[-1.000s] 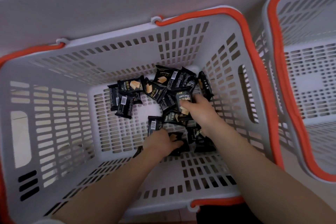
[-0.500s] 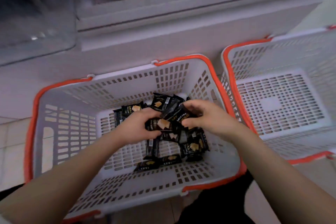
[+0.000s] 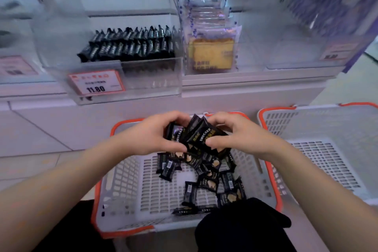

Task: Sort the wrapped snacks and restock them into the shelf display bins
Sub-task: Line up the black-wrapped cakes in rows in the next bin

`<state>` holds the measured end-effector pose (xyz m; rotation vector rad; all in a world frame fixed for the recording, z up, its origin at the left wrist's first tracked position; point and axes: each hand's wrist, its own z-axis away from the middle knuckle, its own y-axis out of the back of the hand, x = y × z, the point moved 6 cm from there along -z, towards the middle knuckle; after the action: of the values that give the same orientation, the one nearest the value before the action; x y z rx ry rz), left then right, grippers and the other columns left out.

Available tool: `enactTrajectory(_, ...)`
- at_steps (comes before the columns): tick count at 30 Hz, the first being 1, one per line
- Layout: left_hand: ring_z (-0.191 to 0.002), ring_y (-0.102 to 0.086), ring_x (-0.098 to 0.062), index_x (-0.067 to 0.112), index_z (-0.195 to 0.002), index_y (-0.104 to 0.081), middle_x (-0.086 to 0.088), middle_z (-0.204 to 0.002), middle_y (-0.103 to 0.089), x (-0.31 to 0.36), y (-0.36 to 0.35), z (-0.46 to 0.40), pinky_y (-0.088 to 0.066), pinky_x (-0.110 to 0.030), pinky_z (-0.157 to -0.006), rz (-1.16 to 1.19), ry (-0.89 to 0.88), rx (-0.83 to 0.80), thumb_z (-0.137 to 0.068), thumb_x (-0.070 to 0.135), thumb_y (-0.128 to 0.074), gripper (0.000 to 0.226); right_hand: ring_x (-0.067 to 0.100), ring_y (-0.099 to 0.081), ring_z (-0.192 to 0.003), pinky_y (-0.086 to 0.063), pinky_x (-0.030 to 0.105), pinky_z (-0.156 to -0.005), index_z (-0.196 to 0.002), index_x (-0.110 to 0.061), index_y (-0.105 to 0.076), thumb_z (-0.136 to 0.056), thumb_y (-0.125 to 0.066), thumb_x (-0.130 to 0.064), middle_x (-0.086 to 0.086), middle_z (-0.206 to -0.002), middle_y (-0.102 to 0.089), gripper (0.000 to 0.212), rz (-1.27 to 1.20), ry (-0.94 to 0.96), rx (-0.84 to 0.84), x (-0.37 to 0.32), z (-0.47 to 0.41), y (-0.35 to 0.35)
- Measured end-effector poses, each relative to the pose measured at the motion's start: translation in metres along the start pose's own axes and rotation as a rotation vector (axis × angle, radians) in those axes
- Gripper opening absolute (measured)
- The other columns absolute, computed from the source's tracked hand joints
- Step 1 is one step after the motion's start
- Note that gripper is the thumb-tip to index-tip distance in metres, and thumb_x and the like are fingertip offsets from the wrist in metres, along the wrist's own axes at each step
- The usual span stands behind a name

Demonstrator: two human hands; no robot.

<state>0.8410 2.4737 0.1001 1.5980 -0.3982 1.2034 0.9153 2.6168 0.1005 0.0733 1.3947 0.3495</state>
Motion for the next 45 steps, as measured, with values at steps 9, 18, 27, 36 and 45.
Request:
enactTrajectory(9, -0.092, -0.065, -0.015, 0.017, -0.112, -0.055, -0.002, -0.105, -0.069, 0.004, 0.055, 0.048, -0.053, -0.028, -0.081, 0.642, 0.053, 0.442, -0.078, -0.003, -0.061, 0.039, -0.013, -0.059, -0.072, -0.046, 0.006, -0.074, -0.104, -0.031, -0.051, -0.097, -0.044, -0.022, -0.023, -0.076, -0.066, 0.014, -0.169, -0.006, -0.014, -0.062, -0.025, -0.054)
enactTrajectory(18, -0.1, -0.062, -0.008, 0.027, -0.106, -0.061, 0.001, -0.109, -0.068, 0.019, 0.115, 0.066, -0.048, -0.022, -0.088, 0.408, -0.078, 0.676, -0.089, 0.005, -0.056, 0.028, 0.009, -0.067, -0.084, -0.054, 0.023, -0.075, -0.094, -0.027, -0.059, -0.087, -0.061, -0.026, -0.009, -0.088, -0.07, 0.007, -0.093, 0.191, 0.338, -0.124, -0.067, -0.062)
enactTrajectory(27, -0.095, -0.056, -0.023, 0.017, -0.105, -0.061, -0.003, -0.103, -0.063, 0.054, 0.216, 0.038, -0.046, -0.035, -0.082, -0.967, 0.055, 0.404, -0.093, 0.02, -0.045, 0.02, 0.008, -0.057, -0.065, -0.04, 0.025, -0.053, -0.079, -0.019, -0.062, -0.074, -0.066, -0.051, -0.008, -0.073, -0.064, 0.033, 0.429, 0.128, 0.55, -0.201, -0.149, -0.017)
enactTrajectory(36, -0.096, -0.059, -0.022, 0.011, -0.11, -0.061, -0.004, -0.107, -0.064, -0.008, 0.219, -0.003, -0.05, -0.032, -0.081, -1.113, 0.489, -0.215, -0.09, 0.035, -0.054, 0.031, 0.019, -0.054, -0.048, -0.039, 0.015, -0.035, -0.061, -0.015, -0.054, -0.073, -0.069, -0.037, 0.003, -0.068, -0.052, 0.03, 0.924, -0.408, 0.021, -0.165, -0.207, -0.049)
enactTrajectory(45, -0.093, -0.065, -0.023, 0.008, -0.105, -0.063, -0.008, -0.1, -0.069, -0.025, 0.221, -0.015, -0.05, -0.032, -0.08, -0.934, 0.547, -0.231, -0.093, 0.036, -0.045, 0.036, 0.017, -0.05, -0.063, -0.04, 0.025, -0.054, -0.076, -0.011, -0.054, -0.078, -0.068, -0.05, 0.002, -0.074, -0.053, 0.041, 0.741, -0.323, -0.077, -0.148, -0.224, -0.072)
